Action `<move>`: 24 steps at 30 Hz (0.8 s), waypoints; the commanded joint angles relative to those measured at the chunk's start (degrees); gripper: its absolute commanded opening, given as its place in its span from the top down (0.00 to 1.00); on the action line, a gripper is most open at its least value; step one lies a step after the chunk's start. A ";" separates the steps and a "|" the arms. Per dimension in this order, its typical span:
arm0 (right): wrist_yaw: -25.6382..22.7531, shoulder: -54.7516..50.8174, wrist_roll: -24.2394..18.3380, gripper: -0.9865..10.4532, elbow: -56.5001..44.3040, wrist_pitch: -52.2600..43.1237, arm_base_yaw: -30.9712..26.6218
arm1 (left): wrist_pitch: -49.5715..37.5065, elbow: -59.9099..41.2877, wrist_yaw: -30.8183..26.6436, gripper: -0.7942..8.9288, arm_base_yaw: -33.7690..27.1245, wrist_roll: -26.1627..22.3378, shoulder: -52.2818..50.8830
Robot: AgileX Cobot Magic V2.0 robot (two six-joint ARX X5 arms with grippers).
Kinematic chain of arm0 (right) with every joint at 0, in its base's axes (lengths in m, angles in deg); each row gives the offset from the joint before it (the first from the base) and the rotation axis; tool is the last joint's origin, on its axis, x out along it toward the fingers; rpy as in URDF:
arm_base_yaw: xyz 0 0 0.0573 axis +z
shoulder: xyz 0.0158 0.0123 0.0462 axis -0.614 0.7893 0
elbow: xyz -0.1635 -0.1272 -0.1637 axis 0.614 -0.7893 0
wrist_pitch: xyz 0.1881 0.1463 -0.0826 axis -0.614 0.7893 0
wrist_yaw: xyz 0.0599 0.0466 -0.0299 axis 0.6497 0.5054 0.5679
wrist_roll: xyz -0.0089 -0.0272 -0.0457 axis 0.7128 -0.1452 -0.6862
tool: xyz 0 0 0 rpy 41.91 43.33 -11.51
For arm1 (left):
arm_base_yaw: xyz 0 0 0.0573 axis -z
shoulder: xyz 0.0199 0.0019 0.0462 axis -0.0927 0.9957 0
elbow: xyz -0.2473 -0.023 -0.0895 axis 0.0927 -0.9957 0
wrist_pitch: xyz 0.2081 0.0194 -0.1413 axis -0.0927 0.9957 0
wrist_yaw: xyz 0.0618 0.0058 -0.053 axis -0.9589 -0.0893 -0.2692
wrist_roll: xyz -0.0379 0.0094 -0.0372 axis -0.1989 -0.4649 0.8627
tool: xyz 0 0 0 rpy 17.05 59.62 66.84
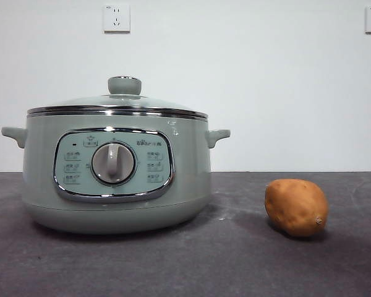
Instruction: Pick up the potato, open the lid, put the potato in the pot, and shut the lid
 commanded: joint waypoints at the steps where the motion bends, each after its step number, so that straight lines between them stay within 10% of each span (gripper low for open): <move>1: -0.04 0.02 6.32 0.91 -0.61 0.48 0.04 | -0.46 -0.96 1.03 0.92 -0.13 13.07 -0.15; 24: 1.64 9.44 0.17 0.92 13.97 8.63 0.04 | 5.57 7.61 11.28 0.93 -0.13 8.07 1.49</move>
